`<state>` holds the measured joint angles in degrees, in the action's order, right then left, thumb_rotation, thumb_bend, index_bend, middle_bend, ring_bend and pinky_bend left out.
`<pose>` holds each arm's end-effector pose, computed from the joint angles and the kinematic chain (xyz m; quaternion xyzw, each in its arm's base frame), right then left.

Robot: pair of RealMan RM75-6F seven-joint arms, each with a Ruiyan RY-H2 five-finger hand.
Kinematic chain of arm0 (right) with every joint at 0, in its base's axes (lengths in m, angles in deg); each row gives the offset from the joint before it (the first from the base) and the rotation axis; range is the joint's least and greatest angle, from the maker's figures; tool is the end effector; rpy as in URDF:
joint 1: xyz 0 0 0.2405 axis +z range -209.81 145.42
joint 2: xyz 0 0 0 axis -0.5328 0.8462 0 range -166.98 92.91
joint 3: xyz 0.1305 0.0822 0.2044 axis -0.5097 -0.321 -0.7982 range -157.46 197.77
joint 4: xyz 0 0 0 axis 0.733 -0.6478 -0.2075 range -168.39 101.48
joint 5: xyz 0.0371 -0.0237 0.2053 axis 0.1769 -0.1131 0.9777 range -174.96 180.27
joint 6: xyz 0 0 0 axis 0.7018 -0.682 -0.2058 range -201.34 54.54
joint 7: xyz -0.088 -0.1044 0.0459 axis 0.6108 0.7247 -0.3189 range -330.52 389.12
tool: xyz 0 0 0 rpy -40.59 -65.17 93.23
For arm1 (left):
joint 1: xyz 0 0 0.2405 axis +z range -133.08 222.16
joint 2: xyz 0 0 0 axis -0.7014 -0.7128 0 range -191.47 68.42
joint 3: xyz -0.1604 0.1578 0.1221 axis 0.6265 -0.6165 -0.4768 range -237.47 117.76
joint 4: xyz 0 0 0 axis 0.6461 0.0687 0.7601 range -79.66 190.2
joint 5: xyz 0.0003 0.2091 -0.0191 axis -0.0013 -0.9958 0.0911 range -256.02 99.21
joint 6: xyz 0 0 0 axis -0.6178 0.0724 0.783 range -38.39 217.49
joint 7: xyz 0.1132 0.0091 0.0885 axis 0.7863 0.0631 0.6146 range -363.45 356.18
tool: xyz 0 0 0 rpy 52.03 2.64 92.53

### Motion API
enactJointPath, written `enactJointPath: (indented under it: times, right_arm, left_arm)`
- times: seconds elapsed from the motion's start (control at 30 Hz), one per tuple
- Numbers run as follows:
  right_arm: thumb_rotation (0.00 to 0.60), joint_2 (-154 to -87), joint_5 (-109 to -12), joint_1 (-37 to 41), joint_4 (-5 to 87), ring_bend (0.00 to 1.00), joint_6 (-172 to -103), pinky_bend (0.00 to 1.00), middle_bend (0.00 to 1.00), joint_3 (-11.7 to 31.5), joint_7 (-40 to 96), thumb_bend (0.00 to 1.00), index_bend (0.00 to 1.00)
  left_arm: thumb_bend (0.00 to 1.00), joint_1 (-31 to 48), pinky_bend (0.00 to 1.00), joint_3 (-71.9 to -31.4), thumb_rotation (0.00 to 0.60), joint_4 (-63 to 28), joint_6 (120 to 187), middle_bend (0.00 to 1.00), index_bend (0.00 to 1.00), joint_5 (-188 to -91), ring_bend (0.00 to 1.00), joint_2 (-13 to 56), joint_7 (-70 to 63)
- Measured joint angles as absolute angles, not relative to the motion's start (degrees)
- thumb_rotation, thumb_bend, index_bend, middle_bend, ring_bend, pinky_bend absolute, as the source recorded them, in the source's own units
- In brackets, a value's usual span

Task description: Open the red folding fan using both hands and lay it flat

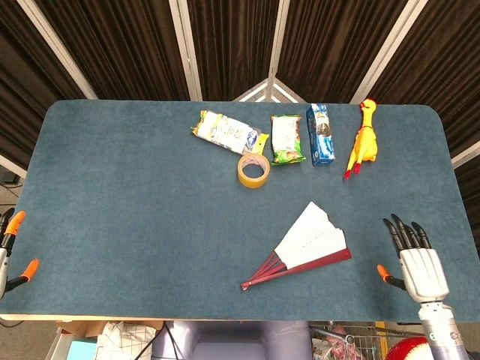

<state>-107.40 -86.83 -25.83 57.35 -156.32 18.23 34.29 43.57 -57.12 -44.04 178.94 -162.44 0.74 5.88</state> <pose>-0.2956 -0.1844 0.1161 0.6309 -0.3782 0.3903 0.5537 -0.3017 0.1582 0.1700 -0.5735 -0.3724 -0.3580 0.6358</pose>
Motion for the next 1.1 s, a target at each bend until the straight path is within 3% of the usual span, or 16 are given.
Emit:
enactJointPath:
  times: [0.43, 1.1]
  right_arm:
    - [0.6, -116.6, -90.08, -26.88, 50.85, 0.16, -155.25, 0.09, 0.06, 22.79, 35.65, 0.26, 0.19]
    - [0.6, -128.53, -92.38, -25.59, 41.63, 0.17, -152.28, 0.09, 0.08, 23.99, 40.94, 0.26, 0.29]
  left_arm:
    - [0.39, 42.62, 0.0, -56.23, 0.6, -44.19, 176.68, 0.0, 0.03, -159.69, 0.0, 0.88, 6.54]
    - [0.39, 42.31, 0.0, -55.74, 0.6, -44.02, 176.27, 0.0, 0.03, -158.41, 0.0, 1.2, 7.02]
